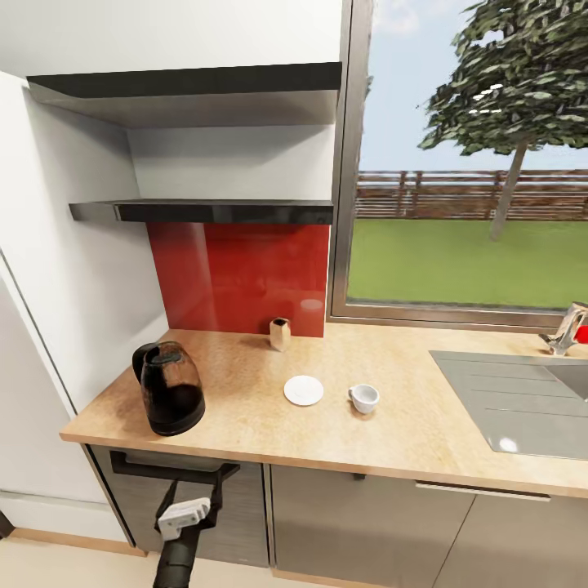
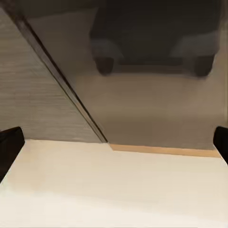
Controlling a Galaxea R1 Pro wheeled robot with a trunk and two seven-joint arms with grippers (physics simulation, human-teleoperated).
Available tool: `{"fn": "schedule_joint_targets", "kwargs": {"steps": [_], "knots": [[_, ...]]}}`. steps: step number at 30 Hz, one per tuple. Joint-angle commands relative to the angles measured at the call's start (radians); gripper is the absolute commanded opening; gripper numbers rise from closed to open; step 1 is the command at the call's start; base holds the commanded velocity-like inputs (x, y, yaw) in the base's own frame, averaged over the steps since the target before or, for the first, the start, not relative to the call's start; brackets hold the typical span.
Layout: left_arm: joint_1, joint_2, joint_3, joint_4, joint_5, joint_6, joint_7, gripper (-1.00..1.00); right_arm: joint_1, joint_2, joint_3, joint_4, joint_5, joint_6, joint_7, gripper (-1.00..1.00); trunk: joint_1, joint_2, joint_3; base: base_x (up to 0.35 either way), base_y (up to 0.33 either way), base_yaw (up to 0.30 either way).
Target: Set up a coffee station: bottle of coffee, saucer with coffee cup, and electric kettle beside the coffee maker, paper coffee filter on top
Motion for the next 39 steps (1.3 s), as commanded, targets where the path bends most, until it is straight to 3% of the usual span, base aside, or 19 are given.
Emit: {"fn": "schedule_joint_targets", "kwargs": {"steps": [1,2,3,9,16,21,22,24,25,30,32,35,39], "knots": [[0.000,0.003,-0.006,-0.003,0.000,-0.004,0.010,1.00,-0.001,0.002,0.007,-0.022,-0.011,-0.038,-0.002,1.00,0.000,-0.001,-0.001,0.000,0.000,0.000],[0.002,0.003,-0.005,-0.009,-0.001,-0.006,0.012,1.00,-0.001,0.007,0.008,-0.093,-0.009,-0.120,-0.002,1.00,0.000,-0.001,-0.001,0.000,0.000,0.000],[0.005,0.003,-0.004,-0.031,-0.007,-0.006,0.013,1.00,-0.001,0.009,0.009,-0.137,-0.008,-0.156,-0.001,1.00,0.000,-0.001,-0.001,-0.157,0.044,0.000],[0.007,0.015,-0.002,-0.048,-0.014,-0.006,0.016,1.00,-0.001,0.035,0.011,-0.152,-0.006,-0.169,0.002,1.00,0.000,-0.001,-0.001,-0.281,0.087,0.000],[0.007,0.020,-0.002,-0.053,-0.013,-0.009,0.016,1.00,-0.001,0.042,0.011,-0.178,-0.007,-0.195,0.003,1.00,0.000,-0.001,-0.001,-0.161,0.038,0.000],[-0.001,0.019,-0.004,-0.097,-0.015,-0.005,0.014,1.00,-0.001,0.042,0.009,-0.350,-0.006,-0.215,0.002,1.00,0.000,-0.001,-0.001,-0.005,0.001,0.000],[-0.005,0.016,-0.003,-0.200,-0.015,0.000,0.015,1.00,-0.001,0.041,0.006,-0.532,-0.005,-0.216,0.002,1.00,0.000,-0.001,-0.001,0.000,0.000,0.000],[-0.006,0.014,-0.004,-0.229,-0.015,0.010,0.016,1.00,-0.001,0.040,0.005,-0.601,-0.004,-0.216,0.002,1.00,0.000,-0.001,-0.001,0.000,0.000,0.000],[-0.013,0.013,-0.004,-0.257,-0.014,0.039,0.016,1.00,-0.001,0.040,0.005,-0.660,-0.004,-0.215,0.001,1.00,0.000,-0.001,-0.001,0.000,0.000,0.000],[-0.026,0.013,-0.004,-0.369,-0.011,0.186,0.040,1.00,-0.003,0.040,0.000,-0.758,-0.005,-0.211,-0.003,1.00,0.000,-0.001,-0.001,0.000,0.000,0.000],[-0.026,0.016,-0.004,-0.442,-0.010,0.266,0.065,1.00,-0.018,0.040,-0.030,-0.779,-0.006,-0.188,-0.043,1.00,0.000,-0.001,-0.001,0.000,0.000,0.000],[-0.034,0.018,0.005,-0.545,-0.011,0.438,0.083,1.00,-0.069,0.039,-0.095,-0.817,-0.006,-0.052,-0.161,1.00,0.000,-0.001,-0.001,0.000,0.000,0.000],[-0.127,0.014,0.068,-0.589,-0.003,0.707,0.082,1.00,-0.181,0.033,-0.215,-0.863,-0.005,0.219,-0.217,1.00,0.000,-0.001,-0.001,0.000,0.000,0.000]]}}
